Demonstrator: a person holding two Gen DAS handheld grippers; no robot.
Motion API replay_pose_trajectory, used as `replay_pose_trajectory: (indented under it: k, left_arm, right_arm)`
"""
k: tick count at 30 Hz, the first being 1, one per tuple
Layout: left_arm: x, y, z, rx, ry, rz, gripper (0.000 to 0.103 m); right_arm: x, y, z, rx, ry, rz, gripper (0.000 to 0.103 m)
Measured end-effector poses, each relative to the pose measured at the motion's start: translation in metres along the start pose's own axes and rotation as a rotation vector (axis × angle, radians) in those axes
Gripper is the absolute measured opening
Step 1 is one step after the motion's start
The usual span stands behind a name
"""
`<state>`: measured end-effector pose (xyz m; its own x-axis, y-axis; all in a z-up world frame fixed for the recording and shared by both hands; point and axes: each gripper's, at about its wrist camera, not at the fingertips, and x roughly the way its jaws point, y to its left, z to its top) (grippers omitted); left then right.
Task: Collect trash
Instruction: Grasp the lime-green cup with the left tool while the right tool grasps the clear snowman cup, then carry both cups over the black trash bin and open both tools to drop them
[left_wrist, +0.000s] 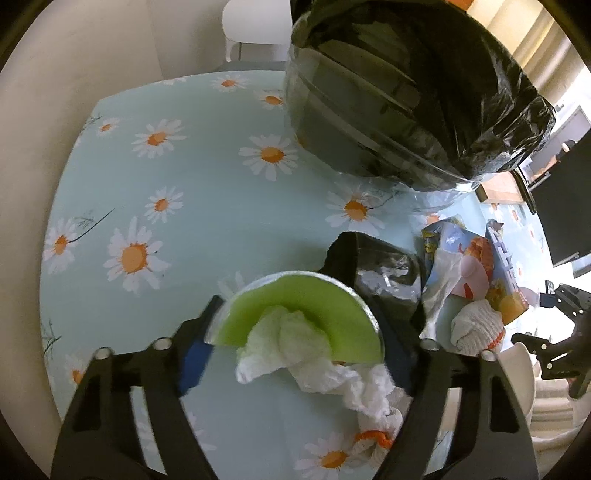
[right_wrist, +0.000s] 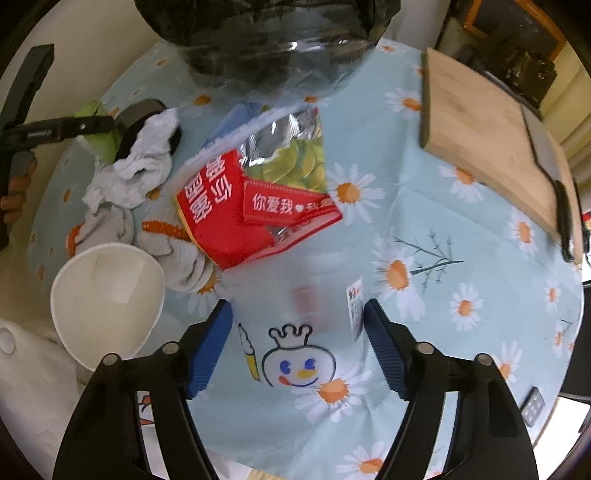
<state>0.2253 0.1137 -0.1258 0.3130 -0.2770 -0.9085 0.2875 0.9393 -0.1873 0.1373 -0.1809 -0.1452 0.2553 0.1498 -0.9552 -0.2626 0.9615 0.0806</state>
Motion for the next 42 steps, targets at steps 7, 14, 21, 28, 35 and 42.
replay_pose_trajectory:
  k: [7, 14, 21, 28, 35, 42]
  left_arm:
    - [-0.009, -0.001, 0.005, 0.026, -0.017, -0.025, 0.073]
    - [-0.036, -0.01, 0.01, 0.017, -0.083, 0.007, 0.073]
    - [-0.076, -0.032, 0.005, -0.01, -0.175, 0.052, 0.073]
    - [-0.113, -0.06, -0.006, -0.052, -0.263, 0.09, 0.073]
    - [-0.143, -0.094, -0.02, -0.082, -0.336, 0.133, 0.073]
    - [-0.16, -0.123, -0.029, -0.104, -0.394, 0.169, 0.073]
  right_arm:
    - [-0.011, -0.016, 0.002, 0.08, -0.034, 0.027, 0.056]
    - [-0.019, -0.014, -0.002, 0.062, -0.048, 0.027, 0.05]
    - [-0.047, -0.026, -0.015, 0.053, -0.105, 0.058, 0.05]
    - [-0.076, -0.034, -0.016, -0.01, -0.174, 0.095, 0.05]
    - [-0.102, -0.044, -0.014, -0.077, -0.234, 0.142, 0.051]
    - [-0.123, -0.049, -0.007, -0.153, -0.285, 0.184, 0.051]
